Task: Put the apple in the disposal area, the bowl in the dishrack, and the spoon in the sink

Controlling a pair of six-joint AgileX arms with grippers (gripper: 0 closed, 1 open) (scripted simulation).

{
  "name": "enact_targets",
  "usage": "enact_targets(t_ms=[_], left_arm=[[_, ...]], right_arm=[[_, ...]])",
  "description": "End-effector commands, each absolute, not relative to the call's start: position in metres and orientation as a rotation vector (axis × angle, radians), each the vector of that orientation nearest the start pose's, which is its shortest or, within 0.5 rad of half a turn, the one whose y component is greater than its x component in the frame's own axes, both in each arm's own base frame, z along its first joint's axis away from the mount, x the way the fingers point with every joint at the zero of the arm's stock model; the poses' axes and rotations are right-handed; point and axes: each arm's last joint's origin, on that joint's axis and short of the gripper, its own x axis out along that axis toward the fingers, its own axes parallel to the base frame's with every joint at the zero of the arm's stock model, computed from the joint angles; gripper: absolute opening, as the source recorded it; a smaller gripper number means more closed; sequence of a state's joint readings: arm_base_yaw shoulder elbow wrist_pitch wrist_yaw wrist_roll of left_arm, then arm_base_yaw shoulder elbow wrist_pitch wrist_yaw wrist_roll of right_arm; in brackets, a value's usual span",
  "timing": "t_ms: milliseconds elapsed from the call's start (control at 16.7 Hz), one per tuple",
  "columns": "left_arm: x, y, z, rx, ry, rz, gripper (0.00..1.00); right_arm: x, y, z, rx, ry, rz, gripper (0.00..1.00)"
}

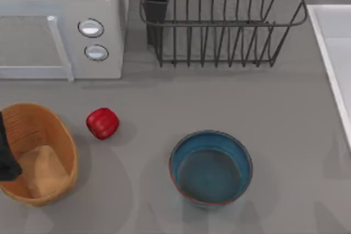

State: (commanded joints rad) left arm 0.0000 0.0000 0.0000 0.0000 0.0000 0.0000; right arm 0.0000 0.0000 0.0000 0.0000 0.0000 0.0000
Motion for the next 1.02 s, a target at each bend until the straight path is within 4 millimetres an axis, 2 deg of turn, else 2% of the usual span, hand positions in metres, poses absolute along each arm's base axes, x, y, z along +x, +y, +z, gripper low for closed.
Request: enact_targets(t_ms=[240,420,600,780,1020], left_arm=[[0.106,-0.002,0.165,0.007,0.022,-0.007,1.00],[0.109,-0.005,0.186,0.035,0.114,-0.037,1.00],[0.123,-0.012,0.213,0.085,0.278,-0.087,1.00],[0.152,-0.023,0.240,0.161,0.490,-0.157,1.00],[0.213,-0.051,0.256,0.292,0.803,-0.270,1.00]], right_arm=[[0.106,-0.001,0.160,0.000,0.000,0.000,1.00],[0.106,-0.001,0.160,0.000,0.000,0.000,1.00],[0.106,-0.001,0.160,0.000,0.000,0.000,1.00],[0.106,-0.001,0.160,0.000,0.000,0.000,1.00],[0.106,-0.001,0.160,0.000,0.000,0.000,1.00]])
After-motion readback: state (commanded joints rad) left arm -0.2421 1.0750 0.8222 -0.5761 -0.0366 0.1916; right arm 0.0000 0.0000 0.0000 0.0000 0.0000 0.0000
